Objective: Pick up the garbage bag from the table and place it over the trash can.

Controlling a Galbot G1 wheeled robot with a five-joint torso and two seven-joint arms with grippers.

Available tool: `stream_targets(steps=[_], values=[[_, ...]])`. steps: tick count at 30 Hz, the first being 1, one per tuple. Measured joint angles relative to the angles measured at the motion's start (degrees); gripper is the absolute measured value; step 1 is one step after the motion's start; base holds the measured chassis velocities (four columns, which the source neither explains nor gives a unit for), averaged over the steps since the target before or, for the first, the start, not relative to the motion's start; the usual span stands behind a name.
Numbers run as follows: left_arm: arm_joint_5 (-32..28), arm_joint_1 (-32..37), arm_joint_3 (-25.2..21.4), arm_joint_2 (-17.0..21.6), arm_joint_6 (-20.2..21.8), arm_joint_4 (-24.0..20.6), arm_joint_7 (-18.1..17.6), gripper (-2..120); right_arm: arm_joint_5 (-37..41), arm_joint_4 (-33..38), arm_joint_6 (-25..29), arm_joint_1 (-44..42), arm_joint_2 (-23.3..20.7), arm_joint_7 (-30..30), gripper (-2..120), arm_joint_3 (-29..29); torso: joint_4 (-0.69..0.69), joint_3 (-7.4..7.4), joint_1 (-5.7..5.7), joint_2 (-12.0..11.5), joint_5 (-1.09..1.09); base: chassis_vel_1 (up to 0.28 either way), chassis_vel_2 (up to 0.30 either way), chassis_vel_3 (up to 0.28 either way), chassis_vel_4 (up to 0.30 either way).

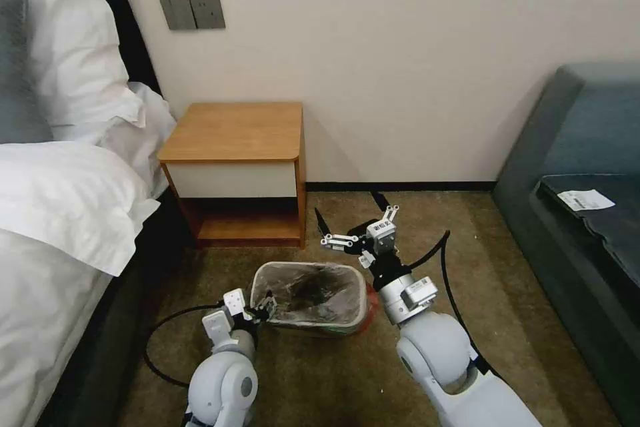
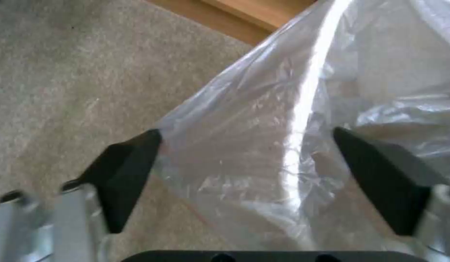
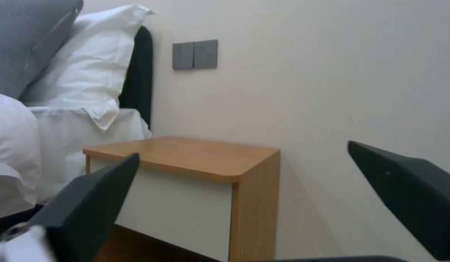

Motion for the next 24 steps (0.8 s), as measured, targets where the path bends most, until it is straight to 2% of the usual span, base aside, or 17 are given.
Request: stream_targets(steps=[3, 7, 15, 24], values=[[-1.28, 1.08, -0.51, 0.18, 0.06, -1.78, 0.63, 99, -0.41, -0.24, -0.15, 0.14, 1.31, 0.06, 100, -0.07, 0.00, 0.00, 0.00, 0.00, 0.01, 0.000, 0.000, 0.000, 0.000], [-2.67, 1.51, -1.05, 0.32, -0.55, -3.33, 2.15, 100, -0.98, -0.40, -0.12, 0.02, 2.70, 0.01, 100, -0.35, 0.00, 0.00, 0.00, 0.00, 0.02, 0.000, 0.000, 0.000, 0.000], [-2.72, 1.85, -0.77, 0.49, -1.90, -3.46, 4.63, 100, -1.75, -0.43, 0.08, -0.22, 4.38, -0.47, 100, -0.82, 0.01, 0.00, 0.00, 0.00, 0.02, 0.000, 0.000, 0.000, 0.000], [-1.99, 1.92, 0.06, 0.11, -2.05, -3.75, 5.07, 100, -1.70, -0.30, 0.10, -0.07, 4.45, -0.56, 100, -0.75, 0.01, 0.00, 0.00, 0.00, 0.02, 0.000, 0.000, 0.000, 0.000]])
